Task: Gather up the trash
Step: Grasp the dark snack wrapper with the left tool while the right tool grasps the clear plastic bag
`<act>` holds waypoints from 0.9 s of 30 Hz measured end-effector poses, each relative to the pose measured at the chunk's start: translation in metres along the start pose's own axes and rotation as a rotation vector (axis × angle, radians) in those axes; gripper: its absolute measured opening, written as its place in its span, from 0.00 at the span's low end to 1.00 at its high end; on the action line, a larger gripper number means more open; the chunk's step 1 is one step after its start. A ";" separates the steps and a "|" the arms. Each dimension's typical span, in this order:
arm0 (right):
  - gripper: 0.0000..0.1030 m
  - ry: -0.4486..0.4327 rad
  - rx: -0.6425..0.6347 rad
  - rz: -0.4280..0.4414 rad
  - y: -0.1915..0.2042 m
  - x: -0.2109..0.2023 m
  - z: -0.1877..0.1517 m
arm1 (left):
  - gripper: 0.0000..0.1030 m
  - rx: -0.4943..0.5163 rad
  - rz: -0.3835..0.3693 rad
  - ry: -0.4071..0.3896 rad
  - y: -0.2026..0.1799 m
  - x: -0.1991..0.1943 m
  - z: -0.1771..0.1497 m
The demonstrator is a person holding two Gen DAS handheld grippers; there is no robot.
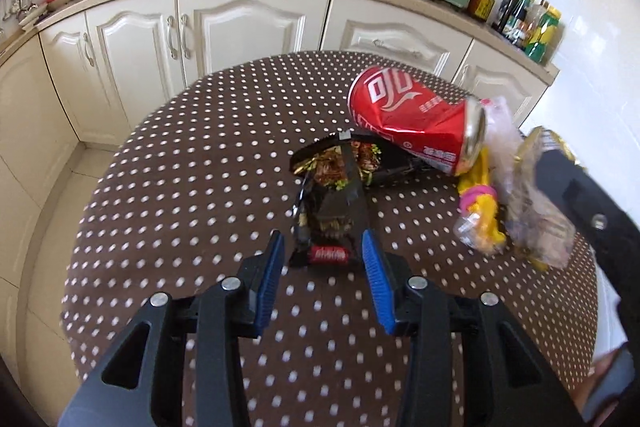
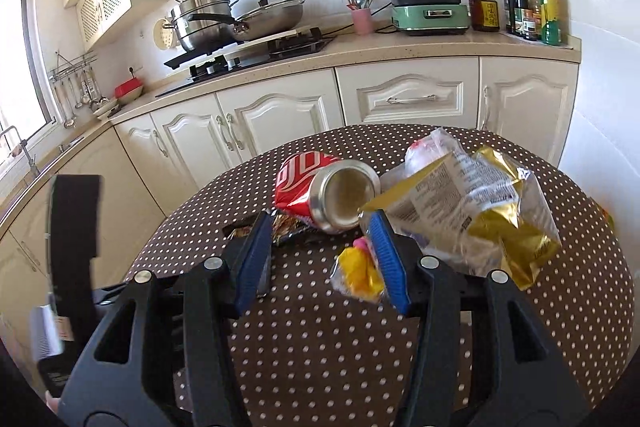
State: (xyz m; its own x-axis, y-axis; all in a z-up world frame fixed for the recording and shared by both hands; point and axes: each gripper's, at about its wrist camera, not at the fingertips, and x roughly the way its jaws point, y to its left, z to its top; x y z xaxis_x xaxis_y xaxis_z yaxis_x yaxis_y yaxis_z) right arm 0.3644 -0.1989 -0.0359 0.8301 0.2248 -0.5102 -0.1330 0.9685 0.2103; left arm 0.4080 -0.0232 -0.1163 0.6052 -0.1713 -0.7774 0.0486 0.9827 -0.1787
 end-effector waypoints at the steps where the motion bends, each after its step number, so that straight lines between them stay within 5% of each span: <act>1: 0.50 0.001 0.001 -0.002 -0.002 0.003 0.001 | 0.39 -0.004 0.004 0.011 0.000 0.007 0.003; 5: 0.50 0.003 0.012 -0.015 -0.008 0.008 -0.002 | 0.37 0.013 0.038 0.016 -0.005 0.018 0.011; 7: 0.50 0.000 0.013 -0.031 -0.011 0.008 -0.003 | 0.14 0.010 0.055 0.002 -0.003 0.015 0.010; 10: 0.54 -0.035 0.029 -0.069 -0.020 -0.002 -0.003 | 0.06 -0.022 -0.006 -0.028 0.006 0.004 0.007; 16: 0.67 -0.101 0.049 -0.207 -0.037 -0.020 -0.002 | 0.05 -0.073 -0.040 -0.116 0.017 -0.026 0.000; 20: 0.69 -0.041 0.043 -0.157 -0.035 -0.005 -0.003 | 0.05 -0.072 -0.031 -0.152 0.019 -0.041 -0.002; 24: 0.69 0.038 -0.027 -0.204 -0.029 0.021 -0.005 | 0.05 -0.067 -0.037 -0.152 0.021 -0.045 -0.003; 26: 0.62 0.074 -0.043 -0.212 -0.031 0.029 -0.009 | 0.05 -0.066 -0.041 -0.153 0.022 -0.047 -0.005; 27: 0.41 0.075 -0.036 -0.206 -0.033 0.029 -0.011 | 0.05 -0.065 -0.042 -0.154 0.021 -0.050 -0.007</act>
State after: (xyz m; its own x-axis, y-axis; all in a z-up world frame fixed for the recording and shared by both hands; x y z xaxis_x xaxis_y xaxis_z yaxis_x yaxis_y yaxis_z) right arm 0.3866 -0.2229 -0.0663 0.7996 0.0282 -0.5999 0.0142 0.9977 0.0659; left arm 0.3730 0.0060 -0.0858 0.7187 -0.1944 -0.6676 0.0283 0.9675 -0.2513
